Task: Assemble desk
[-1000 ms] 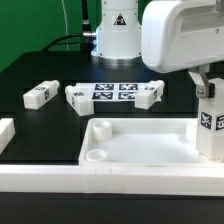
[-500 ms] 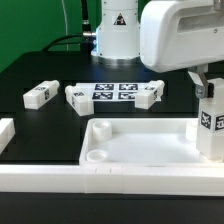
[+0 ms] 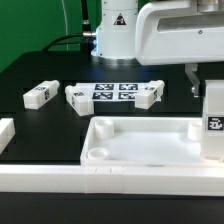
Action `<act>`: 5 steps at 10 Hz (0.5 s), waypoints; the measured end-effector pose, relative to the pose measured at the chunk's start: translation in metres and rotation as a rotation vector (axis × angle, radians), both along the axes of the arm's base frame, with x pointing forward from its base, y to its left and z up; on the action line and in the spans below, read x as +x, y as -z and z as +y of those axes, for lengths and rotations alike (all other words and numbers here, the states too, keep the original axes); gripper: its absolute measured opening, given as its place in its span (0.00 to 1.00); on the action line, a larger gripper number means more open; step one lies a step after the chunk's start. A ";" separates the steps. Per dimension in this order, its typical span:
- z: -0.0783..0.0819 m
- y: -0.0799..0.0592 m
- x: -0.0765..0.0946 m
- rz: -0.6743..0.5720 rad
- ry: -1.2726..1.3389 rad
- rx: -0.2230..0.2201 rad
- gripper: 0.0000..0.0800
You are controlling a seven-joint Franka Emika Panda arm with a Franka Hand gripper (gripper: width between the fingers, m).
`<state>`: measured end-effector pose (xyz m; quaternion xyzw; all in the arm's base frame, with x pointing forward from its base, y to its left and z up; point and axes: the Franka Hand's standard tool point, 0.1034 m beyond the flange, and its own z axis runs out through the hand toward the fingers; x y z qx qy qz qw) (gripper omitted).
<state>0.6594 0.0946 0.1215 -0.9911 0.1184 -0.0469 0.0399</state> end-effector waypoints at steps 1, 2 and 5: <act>-0.001 0.000 0.000 0.006 0.113 0.012 0.36; -0.002 0.000 0.001 0.013 0.222 0.026 0.36; -0.003 0.001 0.001 0.031 0.441 0.045 0.36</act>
Offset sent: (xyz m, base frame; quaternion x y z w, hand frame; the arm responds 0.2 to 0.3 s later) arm 0.0027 0.0035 -0.0052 -0.0145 -0.0202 0.2424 0.9699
